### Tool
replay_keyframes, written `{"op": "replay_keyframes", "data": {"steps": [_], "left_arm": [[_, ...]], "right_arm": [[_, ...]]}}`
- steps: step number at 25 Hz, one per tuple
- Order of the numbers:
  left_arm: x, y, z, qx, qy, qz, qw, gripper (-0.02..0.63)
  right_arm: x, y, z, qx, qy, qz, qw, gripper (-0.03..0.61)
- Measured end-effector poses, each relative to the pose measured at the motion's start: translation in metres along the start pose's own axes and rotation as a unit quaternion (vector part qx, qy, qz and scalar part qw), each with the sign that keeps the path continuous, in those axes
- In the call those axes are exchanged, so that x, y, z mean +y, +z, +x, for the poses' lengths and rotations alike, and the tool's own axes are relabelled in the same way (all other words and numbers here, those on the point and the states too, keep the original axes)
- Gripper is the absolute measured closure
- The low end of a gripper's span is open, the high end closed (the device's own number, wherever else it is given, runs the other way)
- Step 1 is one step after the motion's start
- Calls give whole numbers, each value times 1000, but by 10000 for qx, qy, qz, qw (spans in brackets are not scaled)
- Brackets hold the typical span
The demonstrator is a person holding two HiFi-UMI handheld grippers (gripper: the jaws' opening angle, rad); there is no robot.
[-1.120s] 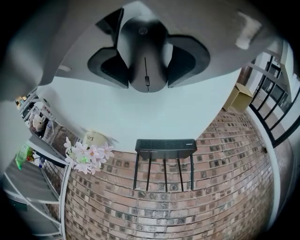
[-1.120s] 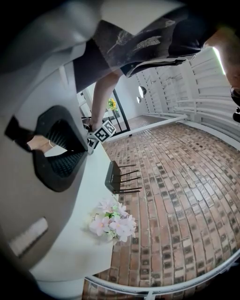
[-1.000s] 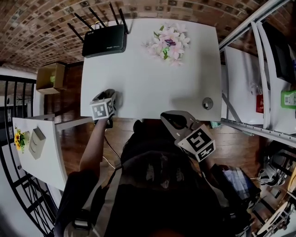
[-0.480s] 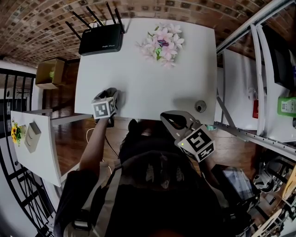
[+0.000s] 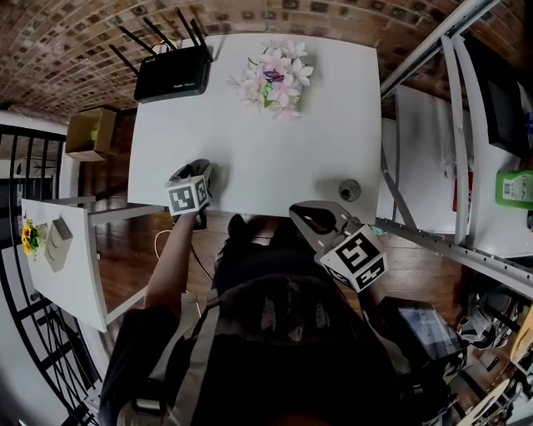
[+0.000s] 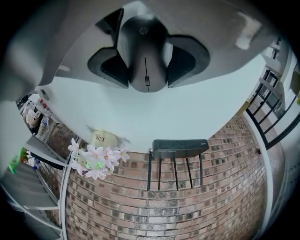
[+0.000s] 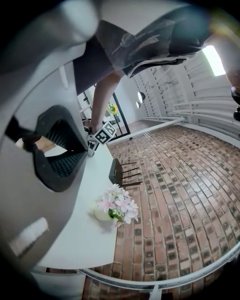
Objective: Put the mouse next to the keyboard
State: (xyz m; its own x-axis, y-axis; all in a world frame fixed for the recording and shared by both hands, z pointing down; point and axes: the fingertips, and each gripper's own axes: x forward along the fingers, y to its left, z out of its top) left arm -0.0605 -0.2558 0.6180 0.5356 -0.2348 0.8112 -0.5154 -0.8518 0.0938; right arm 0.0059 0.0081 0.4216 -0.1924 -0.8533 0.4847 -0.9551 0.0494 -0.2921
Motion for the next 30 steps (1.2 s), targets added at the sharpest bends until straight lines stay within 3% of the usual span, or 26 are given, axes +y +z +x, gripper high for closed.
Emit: {"op": "replay_keyframes", "data": {"steps": [11, 19, 23, 30], "left_arm": [[-16, 0, 2, -136, 82, -140, 9998, 347], [-19, 3, 2, -350, -199, -260, 9989, 348], [-27, 0, 6, -336, -285, 196, 9988, 348], [-30, 7, 4, -449, -383, 453, 9972, 348]], "right_arm": [[-7, -15, -15, 141, 0, 29, 9999, 574], [6, 3, -1, 167, -257, -33, 9995, 573], [23, 10, 11, 204, -297, -36, 9993, 574], [32, 16, 22, 129, -508, 35, 9986, 574]]}}
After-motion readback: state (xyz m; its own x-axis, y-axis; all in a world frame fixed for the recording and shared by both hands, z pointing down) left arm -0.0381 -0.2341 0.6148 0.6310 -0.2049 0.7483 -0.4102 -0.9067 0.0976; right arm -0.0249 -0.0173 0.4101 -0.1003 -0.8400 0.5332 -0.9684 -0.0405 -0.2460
